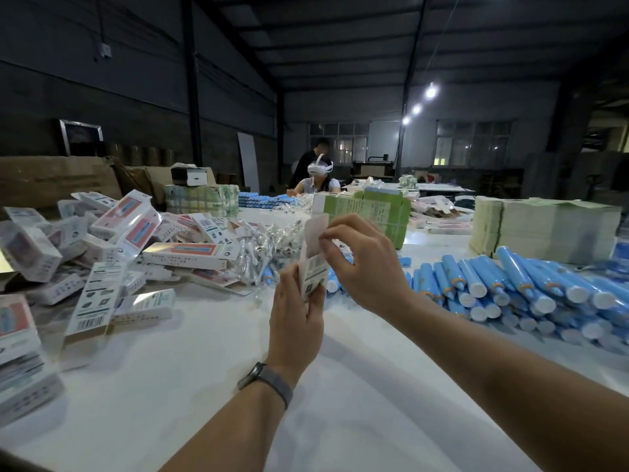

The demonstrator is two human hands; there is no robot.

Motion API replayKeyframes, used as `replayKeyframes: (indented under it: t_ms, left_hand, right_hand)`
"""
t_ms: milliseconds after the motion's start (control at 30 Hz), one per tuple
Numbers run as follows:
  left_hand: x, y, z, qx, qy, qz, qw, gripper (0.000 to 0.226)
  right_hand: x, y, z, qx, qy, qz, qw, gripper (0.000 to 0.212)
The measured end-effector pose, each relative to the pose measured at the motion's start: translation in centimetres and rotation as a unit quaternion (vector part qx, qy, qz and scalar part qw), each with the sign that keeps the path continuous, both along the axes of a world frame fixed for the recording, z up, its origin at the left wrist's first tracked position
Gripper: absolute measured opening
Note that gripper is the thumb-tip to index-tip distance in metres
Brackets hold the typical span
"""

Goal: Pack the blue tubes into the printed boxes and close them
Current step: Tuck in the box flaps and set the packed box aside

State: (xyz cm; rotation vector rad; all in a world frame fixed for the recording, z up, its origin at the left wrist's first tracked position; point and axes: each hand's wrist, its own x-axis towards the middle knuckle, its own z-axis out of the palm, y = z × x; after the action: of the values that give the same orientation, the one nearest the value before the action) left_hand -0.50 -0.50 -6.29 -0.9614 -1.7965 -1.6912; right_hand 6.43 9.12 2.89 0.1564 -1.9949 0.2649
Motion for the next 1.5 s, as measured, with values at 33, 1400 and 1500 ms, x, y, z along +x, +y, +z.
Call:
replayKeyframes:
  t_ms: [33,1400,1500]
  left_hand:
    - [0.1,0.0,0.0,0.003,-0.009,-0.005,1.0,0.035]
    - [0.0,-0.5,1.4,0.067,0.017,-0.09,0.993,0.03]
    - [-0.1,-0.4,1.3,0.07,0.0,-0.102,0.992,0.03]
  right_hand:
    - [0.1,0.0,-0.2,0.015,-0.003,-0.011,1.0,0.017]
    - [-1.4,-3.8,-2.8,-0.461,-0.064,0.307,0.83,0.034]
    - [-1.4,-4.1,-3.0,-0.461,-0.058,0.309,0.83,0.03]
